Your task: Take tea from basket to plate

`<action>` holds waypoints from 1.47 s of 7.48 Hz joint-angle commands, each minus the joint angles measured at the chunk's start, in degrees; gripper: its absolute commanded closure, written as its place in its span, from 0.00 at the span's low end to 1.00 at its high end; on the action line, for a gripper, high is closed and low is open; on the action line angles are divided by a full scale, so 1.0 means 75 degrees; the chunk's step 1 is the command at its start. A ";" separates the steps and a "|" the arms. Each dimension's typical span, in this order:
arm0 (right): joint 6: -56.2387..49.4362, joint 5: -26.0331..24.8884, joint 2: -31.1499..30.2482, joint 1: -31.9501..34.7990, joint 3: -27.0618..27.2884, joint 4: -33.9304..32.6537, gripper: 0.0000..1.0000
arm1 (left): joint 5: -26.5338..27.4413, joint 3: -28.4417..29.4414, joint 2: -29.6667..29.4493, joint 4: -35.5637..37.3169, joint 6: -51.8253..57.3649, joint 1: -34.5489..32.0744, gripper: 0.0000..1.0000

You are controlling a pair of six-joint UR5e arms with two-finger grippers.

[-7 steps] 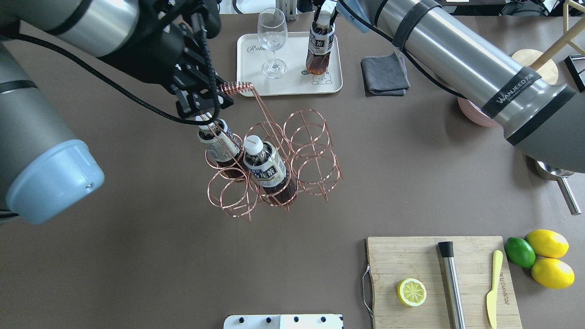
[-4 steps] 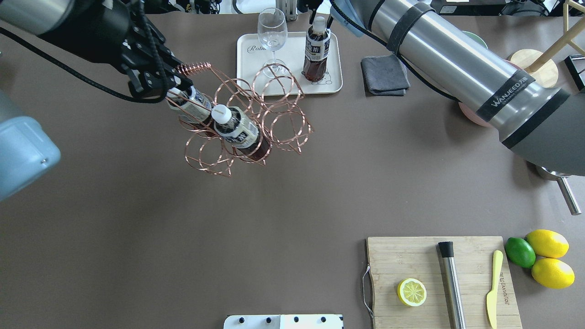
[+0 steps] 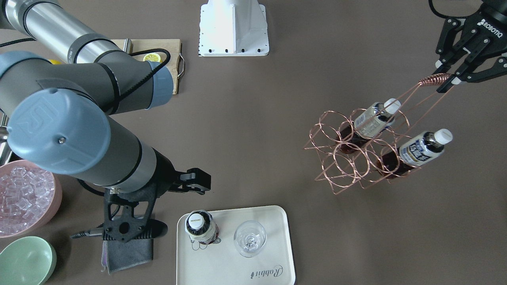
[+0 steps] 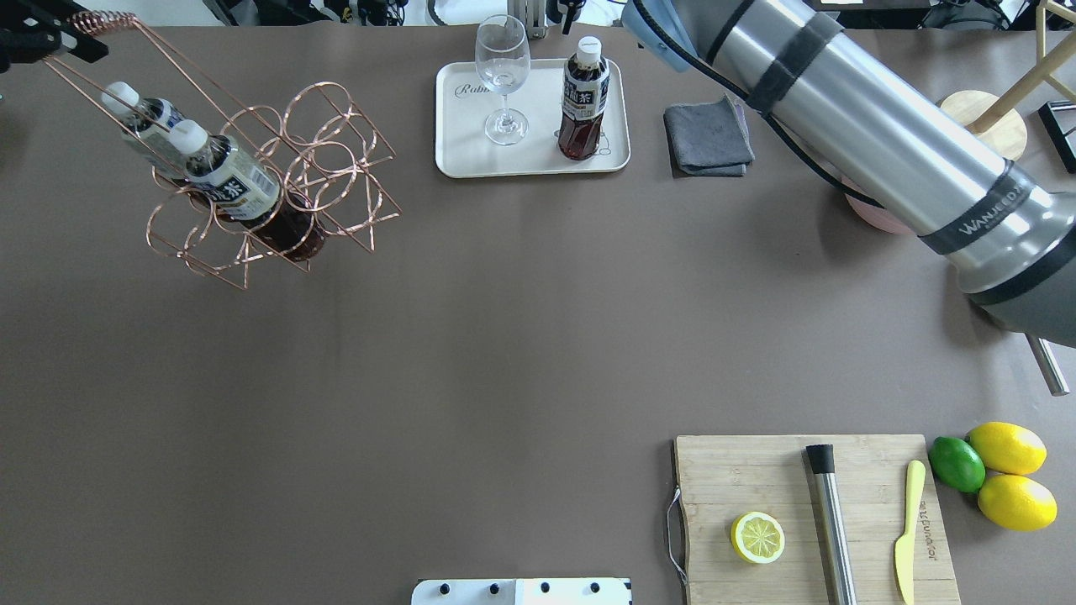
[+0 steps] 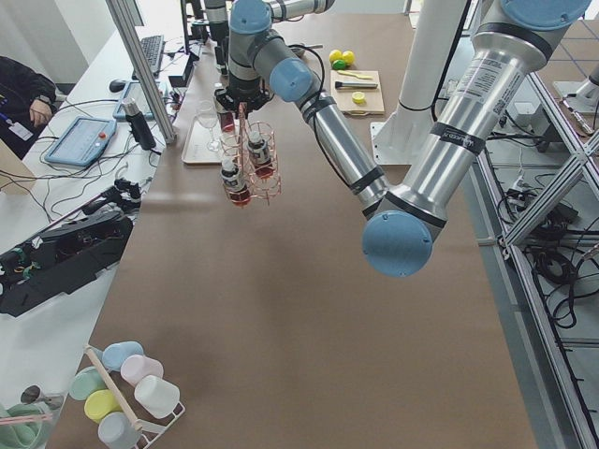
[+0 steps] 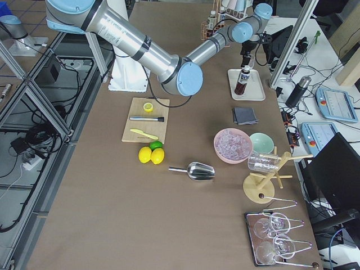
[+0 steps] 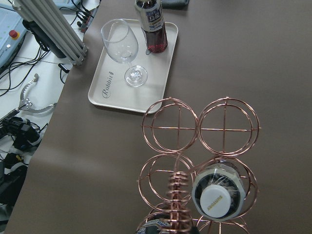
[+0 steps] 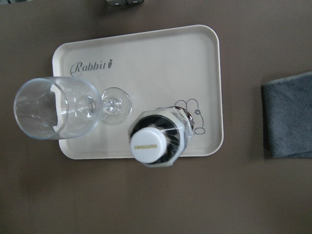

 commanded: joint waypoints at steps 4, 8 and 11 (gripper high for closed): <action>-0.2944 -0.0703 -0.5032 0.0820 0.5969 -0.2992 0.00 | 0.0058 0.1551 -0.0336 -0.0064 0.2663 -0.0539 1.00; -0.6321 -0.0668 -0.9092 0.3397 0.6695 -0.2925 0.00 | 0.0035 0.3531 -0.1449 -0.0099 0.3615 -0.0598 1.00; -0.8169 -0.0516 -0.9171 0.4538 0.5511 -0.2820 0.00 | 0.0035 0.4192 -0.1756 -0.0287 0.3689 -0.0633 1.00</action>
